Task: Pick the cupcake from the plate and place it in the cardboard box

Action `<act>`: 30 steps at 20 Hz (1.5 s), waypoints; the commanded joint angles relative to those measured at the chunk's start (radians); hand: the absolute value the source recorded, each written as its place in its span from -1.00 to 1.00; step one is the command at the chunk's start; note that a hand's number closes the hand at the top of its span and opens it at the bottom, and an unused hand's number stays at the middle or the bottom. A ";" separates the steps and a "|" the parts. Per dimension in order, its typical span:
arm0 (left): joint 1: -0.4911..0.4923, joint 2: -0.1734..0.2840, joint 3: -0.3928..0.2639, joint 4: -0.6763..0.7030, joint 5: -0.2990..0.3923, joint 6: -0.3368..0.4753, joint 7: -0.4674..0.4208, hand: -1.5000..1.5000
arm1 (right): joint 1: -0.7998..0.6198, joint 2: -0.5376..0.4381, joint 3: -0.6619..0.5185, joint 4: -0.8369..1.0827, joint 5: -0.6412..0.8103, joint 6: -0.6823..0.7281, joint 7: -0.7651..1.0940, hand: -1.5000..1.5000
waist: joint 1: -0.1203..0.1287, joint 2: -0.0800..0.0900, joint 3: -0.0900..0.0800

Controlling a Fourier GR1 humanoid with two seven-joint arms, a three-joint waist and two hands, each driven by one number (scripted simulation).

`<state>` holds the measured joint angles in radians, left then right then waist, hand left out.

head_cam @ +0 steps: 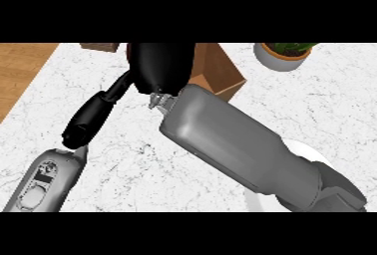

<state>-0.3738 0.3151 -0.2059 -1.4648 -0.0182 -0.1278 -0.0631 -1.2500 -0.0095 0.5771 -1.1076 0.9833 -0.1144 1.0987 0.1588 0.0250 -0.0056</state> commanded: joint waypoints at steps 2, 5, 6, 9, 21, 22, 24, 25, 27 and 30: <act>-0.004 0.011 0.023 0.009 0.000 0.005 0.004 0.00 | -0.092 0.009 -0.058 0.150 -0.013 -0.135 0.161 1.00 | -0.027 -0.004 0.001; 0.028 0.008 0.030 0.004 -0.003 0.015 -0.011 0.00 | -0.136 0.009 -0.067 0.280 -0.026 -0.126 0.104 1.00 | -0.051 -0.006 0.002; 0.028 0.028 0.035 0.005 0.007 -0.013 -0.027 0.00 | -0.166 0.009 -0.057 0.322 -0.056 -0.092 0.117 1.00 | -0.031 -0.002 0.000; 0.030 -0.005 0.022 0.035 -0.025 0.026 -0.021 0.00 | -0.168 0.009 -0.093 0.400 -0.159 -0.043 0.044 1.00 | -0.061 -0.002 0.002; 0.056 0.053 0.107 -0.008 0.010 -0.003 -0.003 0.00 | -0.100 0.009 -0.171 0.610 -0.440 0.121 -0.145 1.00 | -0.107 -0.013 0.004; 0.049 0.020 0.078 0.003 0.003 0.002 0.019 0.00 | -0.084 0.009 -0.168 0.603 -0.473 0.137 -0.137 1.00 | -0.111 -0.013 0.005; 0.113 0.012 0.064 -0.062 -0.017 0.023 -0.008 0.00 | -0.109 0.010 -0.208 0.599 -0.532 0.193 -0.199 -1.00 | -0.106 -0.017 0.005; 0.113 0.012 0.070 -0.051 -0.020 0.023 -0.022 0.00 | -0.089 0.010 -0.227 0.631 -0.515 0.174 -0.284 -1.00 | -0.117 -0.015 0.005; 0.086 0.028 0.103 -0.025 0.006 -0.004 0.000 0.00 | -0.063 0.010 -0.200 0.556 -0.534 0.185 -0.324 -1.00 | -0.134 -0.021 0.005; 0.093 0.011 0.094 -0.037 -0.011 0.017 0.000 0.00 | -0.094 0.010 -0.222 0.564 -0.530 0.039 -0.423 -1.00 | -0.119 -0.015 0.006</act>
<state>-0.2838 0.3353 -0.1193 -1.4902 -0.0251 -0.1226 -0.0748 -1.3394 -0.0004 0.3783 -0.5309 0.4644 0.0002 0.7803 0.0447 0.0102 -0.0006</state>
